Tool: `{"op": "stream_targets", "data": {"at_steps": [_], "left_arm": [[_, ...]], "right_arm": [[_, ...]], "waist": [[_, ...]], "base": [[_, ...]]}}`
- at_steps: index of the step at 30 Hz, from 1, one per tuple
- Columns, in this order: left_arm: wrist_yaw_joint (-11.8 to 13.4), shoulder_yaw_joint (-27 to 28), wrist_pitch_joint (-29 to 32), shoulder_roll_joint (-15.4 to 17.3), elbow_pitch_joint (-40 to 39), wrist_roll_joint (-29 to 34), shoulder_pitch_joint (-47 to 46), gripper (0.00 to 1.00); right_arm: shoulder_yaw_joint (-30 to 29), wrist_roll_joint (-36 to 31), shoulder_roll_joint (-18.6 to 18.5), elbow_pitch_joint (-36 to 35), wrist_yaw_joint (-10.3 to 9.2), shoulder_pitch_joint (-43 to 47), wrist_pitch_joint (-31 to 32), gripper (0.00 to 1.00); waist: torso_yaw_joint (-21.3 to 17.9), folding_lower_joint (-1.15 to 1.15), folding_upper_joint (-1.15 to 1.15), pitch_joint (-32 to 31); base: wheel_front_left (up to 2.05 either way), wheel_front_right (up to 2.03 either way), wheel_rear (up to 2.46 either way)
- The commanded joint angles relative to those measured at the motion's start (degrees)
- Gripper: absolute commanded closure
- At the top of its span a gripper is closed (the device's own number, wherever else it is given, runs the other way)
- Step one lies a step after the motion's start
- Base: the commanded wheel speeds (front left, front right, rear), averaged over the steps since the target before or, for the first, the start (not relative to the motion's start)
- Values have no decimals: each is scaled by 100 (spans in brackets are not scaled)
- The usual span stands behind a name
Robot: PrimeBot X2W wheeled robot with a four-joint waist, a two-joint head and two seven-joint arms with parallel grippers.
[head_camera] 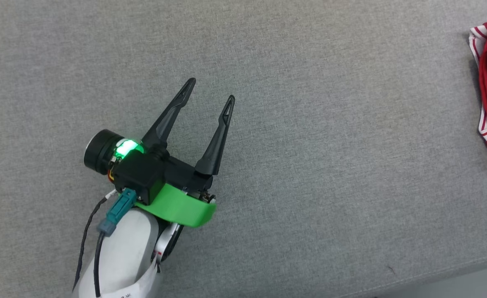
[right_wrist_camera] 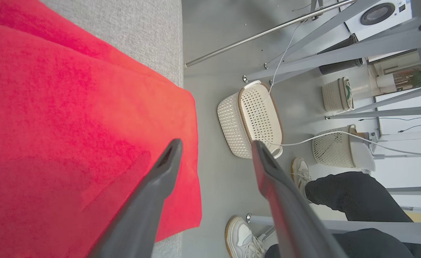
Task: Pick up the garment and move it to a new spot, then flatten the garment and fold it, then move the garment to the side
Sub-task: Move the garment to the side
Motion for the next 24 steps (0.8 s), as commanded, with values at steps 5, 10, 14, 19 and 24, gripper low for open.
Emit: {"op": "stream_targets", "data": {"at_steps": [5, 10, 14, 19, 24], "left_arm": [[-15, 226, -33, -197, 234, -177, 390, 0], [-15, 534, -33, -332, 470, -261, 822, 0], [-15, 776, -33, -417, 615, -277, 1129, 0], [-15, 1006, -33, -518, 681, -257, 1393, 0], [-9, 1231, -33, -623, 765, -268, 1637, 0]], "right_arm": [[8, 202, 303, -306, -10, 153, -211, 0], [42, 538, 719, -852, -10, 493, -468, 0], [-7, 897, 1091, -1346, -10, 855, -734, 0], [-211, 1227, 1535, -1915, -10, 1427, -1120, 0], [-524, 1299, 2128, -2352, -10, 2121, -1617, 0]], "waist": [[239, 0, 0, -922], [367, 0, 0, -1561], [475, 0, 0, -2007], [640, 0, 0, -2360], [838, 0, 0, -2601]], "base": [[0, 0, 0], [0, 0, 0], [0, 0, 0], [0, 0, 0], [0, 0, 0]]}}
